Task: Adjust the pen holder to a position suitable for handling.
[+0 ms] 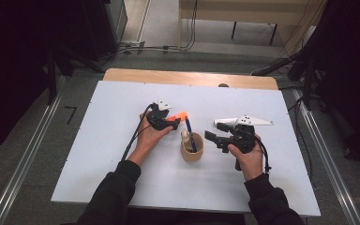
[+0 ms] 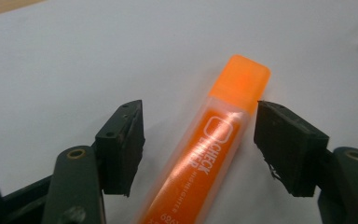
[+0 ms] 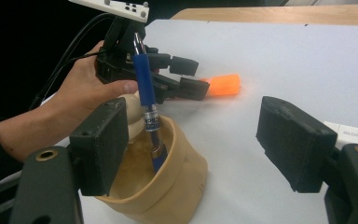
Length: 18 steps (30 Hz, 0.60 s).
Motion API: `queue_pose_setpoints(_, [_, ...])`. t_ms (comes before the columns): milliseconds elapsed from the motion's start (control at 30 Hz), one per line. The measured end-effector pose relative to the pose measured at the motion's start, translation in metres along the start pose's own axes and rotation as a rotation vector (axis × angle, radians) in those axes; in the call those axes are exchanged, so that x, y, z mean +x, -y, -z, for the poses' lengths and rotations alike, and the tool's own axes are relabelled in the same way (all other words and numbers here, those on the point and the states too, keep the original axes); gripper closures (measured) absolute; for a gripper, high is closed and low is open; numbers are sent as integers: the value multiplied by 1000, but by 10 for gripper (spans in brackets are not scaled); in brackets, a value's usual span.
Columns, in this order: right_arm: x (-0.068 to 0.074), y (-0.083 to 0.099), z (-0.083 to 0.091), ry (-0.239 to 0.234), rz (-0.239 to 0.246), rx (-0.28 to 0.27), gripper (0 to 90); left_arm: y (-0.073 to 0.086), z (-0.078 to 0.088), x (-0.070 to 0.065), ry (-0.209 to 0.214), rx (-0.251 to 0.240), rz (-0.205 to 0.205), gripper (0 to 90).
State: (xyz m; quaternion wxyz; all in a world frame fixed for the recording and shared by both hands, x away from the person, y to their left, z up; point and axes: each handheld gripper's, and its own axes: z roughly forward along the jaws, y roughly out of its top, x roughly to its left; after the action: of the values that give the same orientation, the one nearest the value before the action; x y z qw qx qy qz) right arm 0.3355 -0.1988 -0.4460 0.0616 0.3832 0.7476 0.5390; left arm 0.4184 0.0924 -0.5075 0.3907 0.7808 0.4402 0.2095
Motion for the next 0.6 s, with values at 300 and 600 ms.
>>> queue_pose_setpoints(300, [0,0,0,-2,-1,0,238,-1,-4,-5,17,38,-59,421])
queue_pose_setpoints(600, [0,0,0,0,-3,-1,242,-1,-2,-7,42,37,-76,552])
